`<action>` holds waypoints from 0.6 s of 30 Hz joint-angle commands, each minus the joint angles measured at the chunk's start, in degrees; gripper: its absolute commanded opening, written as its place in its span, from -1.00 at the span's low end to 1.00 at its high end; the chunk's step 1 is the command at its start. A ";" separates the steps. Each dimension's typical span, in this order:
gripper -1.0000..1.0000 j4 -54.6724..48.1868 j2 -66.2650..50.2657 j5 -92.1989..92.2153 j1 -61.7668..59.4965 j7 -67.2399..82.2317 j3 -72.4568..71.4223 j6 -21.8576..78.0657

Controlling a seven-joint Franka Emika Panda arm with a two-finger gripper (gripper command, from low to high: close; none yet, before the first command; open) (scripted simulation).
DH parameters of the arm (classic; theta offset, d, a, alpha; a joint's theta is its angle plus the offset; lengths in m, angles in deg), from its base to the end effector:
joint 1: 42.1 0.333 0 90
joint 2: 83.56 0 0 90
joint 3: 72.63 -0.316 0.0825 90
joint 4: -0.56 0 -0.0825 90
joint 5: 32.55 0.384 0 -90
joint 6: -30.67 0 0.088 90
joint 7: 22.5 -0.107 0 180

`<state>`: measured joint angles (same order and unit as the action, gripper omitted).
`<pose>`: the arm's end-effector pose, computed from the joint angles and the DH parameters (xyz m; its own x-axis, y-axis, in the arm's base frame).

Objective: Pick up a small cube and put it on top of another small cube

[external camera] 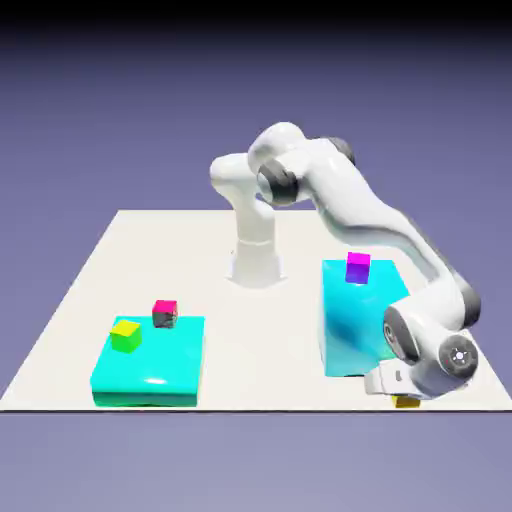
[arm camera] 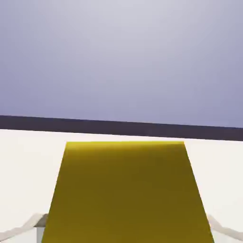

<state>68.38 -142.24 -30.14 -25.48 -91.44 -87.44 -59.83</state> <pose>0.6013 0.3252 0.1425 0.6017 -0.6688 -0.4366 -0.5105 -0.7424 0.4338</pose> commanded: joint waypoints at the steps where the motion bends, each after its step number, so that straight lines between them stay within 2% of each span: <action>1: -1.00 -2.08 -0.05 -0.12 0.02 -0.12 -0.02 2.05; 3: -1.00 -4.12 2.23 0.73 0.58 1.59 1.57 4.49; 5: -1.00 -1.80 6.38 0.49 0.22 4.13 1.41 5.74; 18: -1.00 19.14 33.37 -5.02 -4.91 19.15 -6.21 13.95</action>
<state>87.51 -108.87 -35.05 -30.39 -72.31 -93.65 -45.89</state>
